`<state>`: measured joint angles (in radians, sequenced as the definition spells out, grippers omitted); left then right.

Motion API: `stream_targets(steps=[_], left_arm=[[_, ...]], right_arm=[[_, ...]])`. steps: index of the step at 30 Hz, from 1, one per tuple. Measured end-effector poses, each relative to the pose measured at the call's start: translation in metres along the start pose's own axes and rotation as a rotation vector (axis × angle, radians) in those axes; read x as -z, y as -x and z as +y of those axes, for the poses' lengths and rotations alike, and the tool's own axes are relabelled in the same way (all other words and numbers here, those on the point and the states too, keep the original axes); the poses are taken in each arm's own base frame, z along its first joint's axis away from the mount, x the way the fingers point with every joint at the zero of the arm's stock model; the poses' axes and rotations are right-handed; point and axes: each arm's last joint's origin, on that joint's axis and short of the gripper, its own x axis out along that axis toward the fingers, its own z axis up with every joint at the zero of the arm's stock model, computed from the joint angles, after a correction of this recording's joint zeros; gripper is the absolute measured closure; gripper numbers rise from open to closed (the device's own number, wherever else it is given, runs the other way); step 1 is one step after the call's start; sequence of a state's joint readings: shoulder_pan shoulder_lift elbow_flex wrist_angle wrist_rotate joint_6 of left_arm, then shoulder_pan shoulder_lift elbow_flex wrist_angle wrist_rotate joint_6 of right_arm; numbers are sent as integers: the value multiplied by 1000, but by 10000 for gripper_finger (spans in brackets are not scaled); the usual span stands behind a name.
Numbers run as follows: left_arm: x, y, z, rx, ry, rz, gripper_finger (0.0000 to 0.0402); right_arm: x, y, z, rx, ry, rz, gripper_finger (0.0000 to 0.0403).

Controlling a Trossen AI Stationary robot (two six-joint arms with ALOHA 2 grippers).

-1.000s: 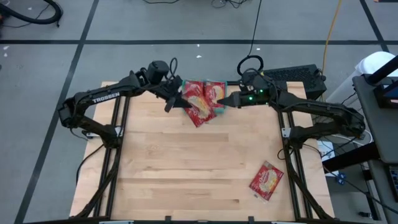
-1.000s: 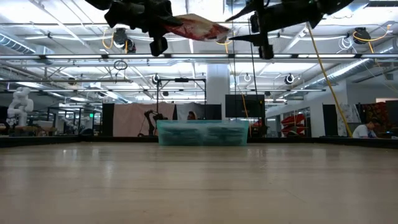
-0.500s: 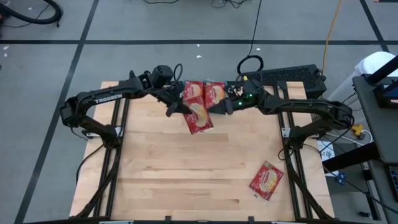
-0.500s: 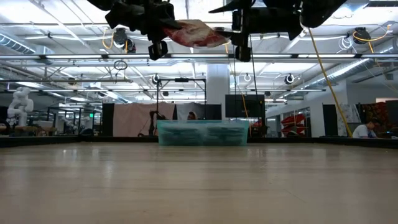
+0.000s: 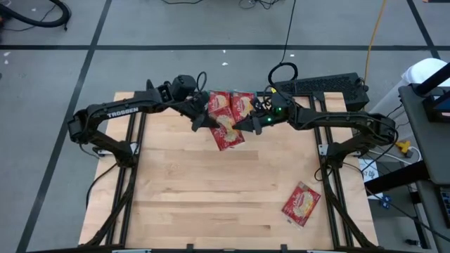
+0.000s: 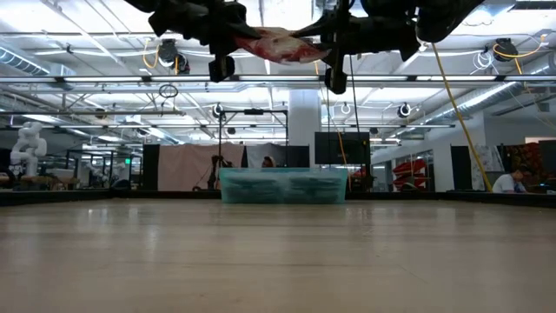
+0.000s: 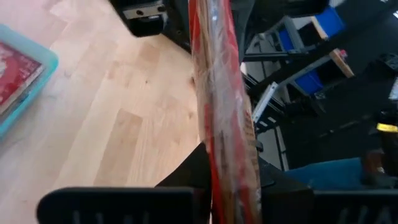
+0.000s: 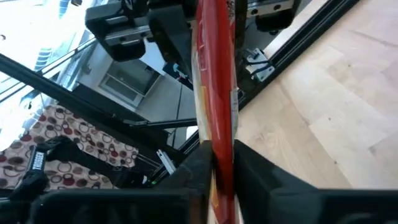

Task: Sort popcorn bags into baskets
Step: Put the red popcorn bag into the blue bin

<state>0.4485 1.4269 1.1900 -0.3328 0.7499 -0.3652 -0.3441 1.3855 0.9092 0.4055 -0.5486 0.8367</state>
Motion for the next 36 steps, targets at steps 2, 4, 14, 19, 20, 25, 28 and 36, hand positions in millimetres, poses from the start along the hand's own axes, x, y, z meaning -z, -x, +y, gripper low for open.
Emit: stream_targets(steps=[2,4,14,19,20,25,28,36], left_arm=[[1,-3,-2,-38,22,-8,360],[1,-5,-3,-91,62,-30,356],[-3,-3,-20,-170,244,-172,196],[-3,2,-30,-248,344,-275,124],[-4,0,-34,-256,327,-308,117],[-11,-16,-52,-245,232,-486,108],[-13,-30,-54,-267,219,-559,119],[-12,-60,-43,-238,276,-587,170]], right_arm=[[-2,2,-2,5,2,-2,377],[-4,4,-5,15,1,-10,394],[-26,34,-23,-43,-125,69,398],[-39,54,-23,-60,-148,31,392],[-41,57,-22,-61,-143,22,391],[-48,70,-17,-68,-114,-23,391],[-50,73,-12,-74,-103,-37,391],[-51,75,-7,-97,-115,-53,391]])
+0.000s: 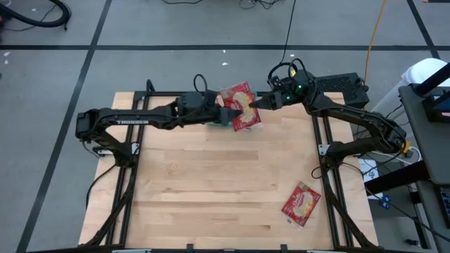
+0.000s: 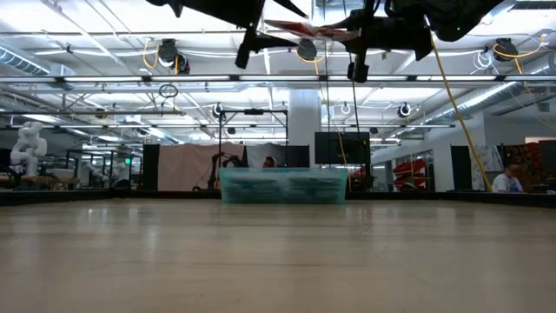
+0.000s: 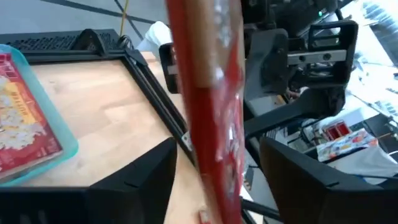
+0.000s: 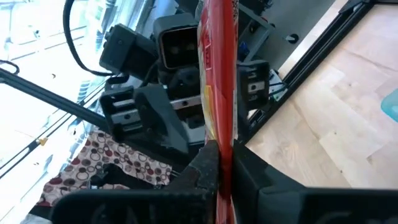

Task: Sort popcorn bags into baskets
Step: Put the red popcorn bag into the blue bin

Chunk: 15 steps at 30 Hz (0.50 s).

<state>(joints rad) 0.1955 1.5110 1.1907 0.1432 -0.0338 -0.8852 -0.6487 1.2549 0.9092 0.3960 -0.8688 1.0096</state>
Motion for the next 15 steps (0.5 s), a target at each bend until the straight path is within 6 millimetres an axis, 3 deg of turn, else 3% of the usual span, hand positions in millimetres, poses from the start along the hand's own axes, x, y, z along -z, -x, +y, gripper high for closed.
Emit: stream_targets(steps=[5,15], left_arm=[[-1,-5,-2,49,-18,-40,224],[-11,-6,6,46,-59,-52,386]], right_arm=[[-1,1,0,2,-4,-3,391],[-3,1,-1,50,41,-83,390]])
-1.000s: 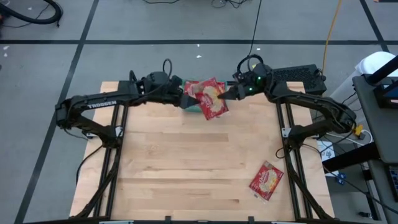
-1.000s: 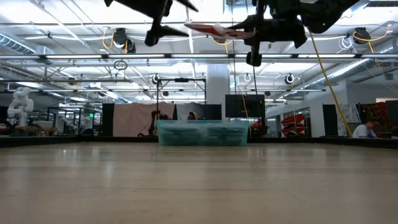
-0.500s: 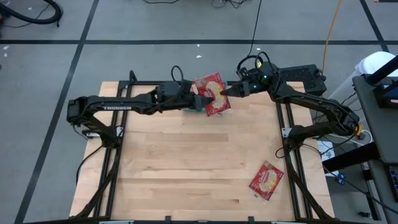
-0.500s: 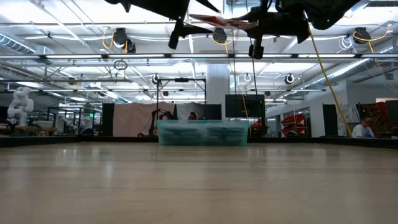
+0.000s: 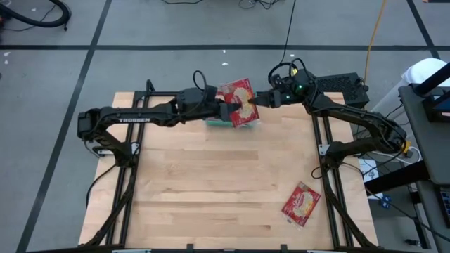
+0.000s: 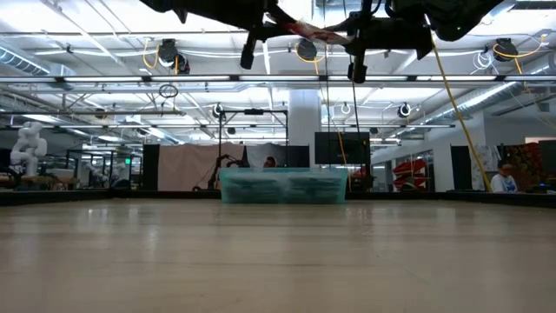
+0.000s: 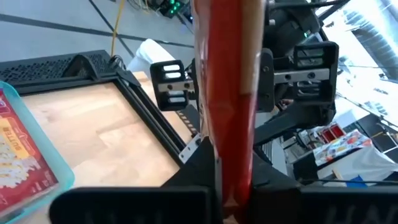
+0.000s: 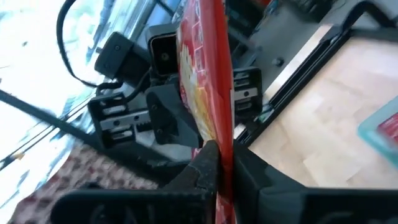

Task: Sort popcorn bags into baskets
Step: Put the red popcorn bag into the blue bin

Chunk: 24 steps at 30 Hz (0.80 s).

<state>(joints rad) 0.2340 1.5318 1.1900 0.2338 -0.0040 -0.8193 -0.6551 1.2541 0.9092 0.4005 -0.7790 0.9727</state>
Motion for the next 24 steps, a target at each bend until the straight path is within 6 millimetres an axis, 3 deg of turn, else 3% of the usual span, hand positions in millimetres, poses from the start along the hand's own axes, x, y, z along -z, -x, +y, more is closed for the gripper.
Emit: stream_targets(steps=[6,15,20,24], left_arm=[[-17,1,20,12,-9,54,373],[-58,17,77,18,1,216,387],[-85,34,110,17,-70,235,369],[-92,49,139,-37,-129,246,375]], right_arm=[[-1,0,-4,84,4,-79,357],[6,8,-28,375,-80,-113,270],[9,12,-34,443,-119,-104,258],[11,10,-35,489,-117,-127,259]])
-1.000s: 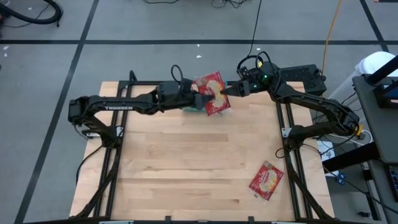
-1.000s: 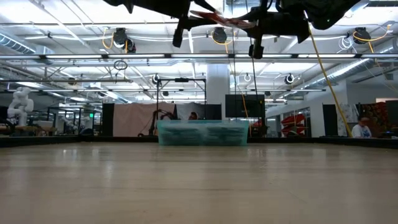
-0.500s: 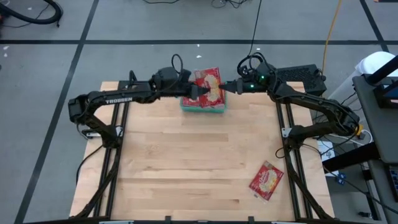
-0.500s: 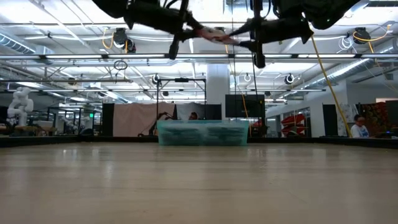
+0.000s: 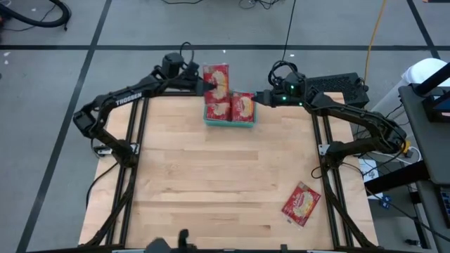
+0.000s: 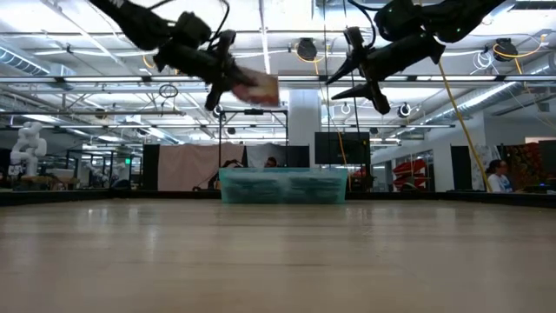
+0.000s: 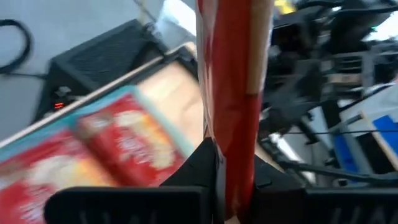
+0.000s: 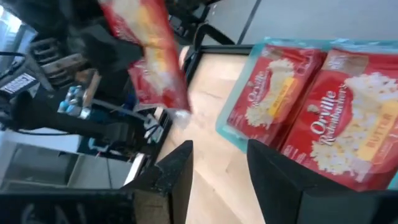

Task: Sort popcorn bags into baskets
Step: Put the red popcorn bag into the blue bin

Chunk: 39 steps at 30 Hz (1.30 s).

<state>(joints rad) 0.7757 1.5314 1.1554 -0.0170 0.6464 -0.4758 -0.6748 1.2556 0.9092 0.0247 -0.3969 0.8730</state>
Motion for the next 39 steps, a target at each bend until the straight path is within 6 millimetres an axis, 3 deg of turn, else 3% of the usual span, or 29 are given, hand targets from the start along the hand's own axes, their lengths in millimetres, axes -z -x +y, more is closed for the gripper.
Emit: stream_targets(steps=[6,11,16,23,35,39], left_arm=[[28,12,42,-88,57,44,384],[51,9,55,-73,36,38,367],[62,-10,64,-60,17,32,363],[74,-45,95,-81,94,89,361],[76,-51,99,-96,103,152,358],[76,-47,97,-126,72,162,331]], right_arm=[[-1,0,-1,45,-1,-53,261],[-2,0,-2,75,-2,-90,261],[-3,0,-2,99,-21,-124,261],[-4,0,-2,89,-43,-130,261],[-3,0,-1,62,-25,-89,261],[-6,2,-4,64,-30,-95,261]])
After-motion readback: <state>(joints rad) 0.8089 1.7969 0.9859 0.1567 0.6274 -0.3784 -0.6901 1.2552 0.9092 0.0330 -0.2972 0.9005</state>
